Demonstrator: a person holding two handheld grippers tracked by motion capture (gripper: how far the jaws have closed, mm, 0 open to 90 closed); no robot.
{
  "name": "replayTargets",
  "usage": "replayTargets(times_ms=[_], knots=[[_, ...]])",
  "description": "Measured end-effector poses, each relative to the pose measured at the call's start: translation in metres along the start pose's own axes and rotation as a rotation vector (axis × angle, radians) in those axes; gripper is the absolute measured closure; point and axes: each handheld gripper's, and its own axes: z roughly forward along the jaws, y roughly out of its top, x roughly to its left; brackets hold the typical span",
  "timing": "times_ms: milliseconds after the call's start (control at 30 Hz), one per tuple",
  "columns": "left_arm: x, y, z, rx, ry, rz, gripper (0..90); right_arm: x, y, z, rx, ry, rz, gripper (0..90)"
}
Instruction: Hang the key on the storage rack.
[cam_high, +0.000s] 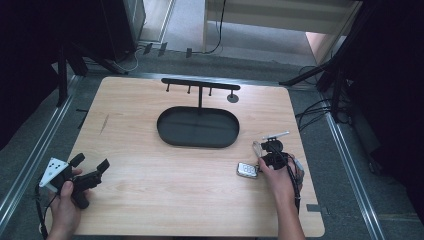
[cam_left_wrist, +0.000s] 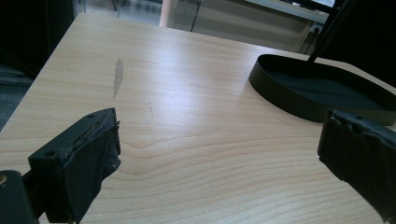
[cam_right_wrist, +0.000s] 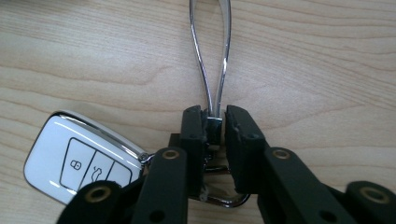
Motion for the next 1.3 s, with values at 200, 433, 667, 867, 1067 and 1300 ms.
replayTargets(times_ms=[200, 433, 667, 867, 1067, 1300], knots=[[0.000, 0.000, 0.000, 0.000, 0.000, -0.001, 0.0, -0.002, -0.005, 0.001, -0.054, -0.004, 0.000, 83.0], [0.000, 0.000, 0.000, 0.000, 0.000, 0.000, 0.0, -0.013, -0.020, -0.001, -0.277, 0.049, 0.034, 83.2], [0.000, 0.000, 0.000, 0.001, 0.001, 0.001, 0.0, -0.018, -0.031, -0.004, -0.530, 0.063, 0.019, 83.2], [0.000, 0.000, 0.000, 0.001, 0.001, 0.001, 0.0, -0.014, -0.034, -0.008, -0.735, 0.094, 0.017, 83.2], [0.000, 0.000, 0.000, 0.001, 0.000, 0.000, 0.0, -0.002, -0.033, -0.013, -0.853, 0.096, 0.006, 83.2], [0.000, 0.000, 0.000, 0.001, 0.000, 0.001, 0.0, 0.016, -0.025, -0.015, -0.937, 0.101, -0.030, 83.2]])
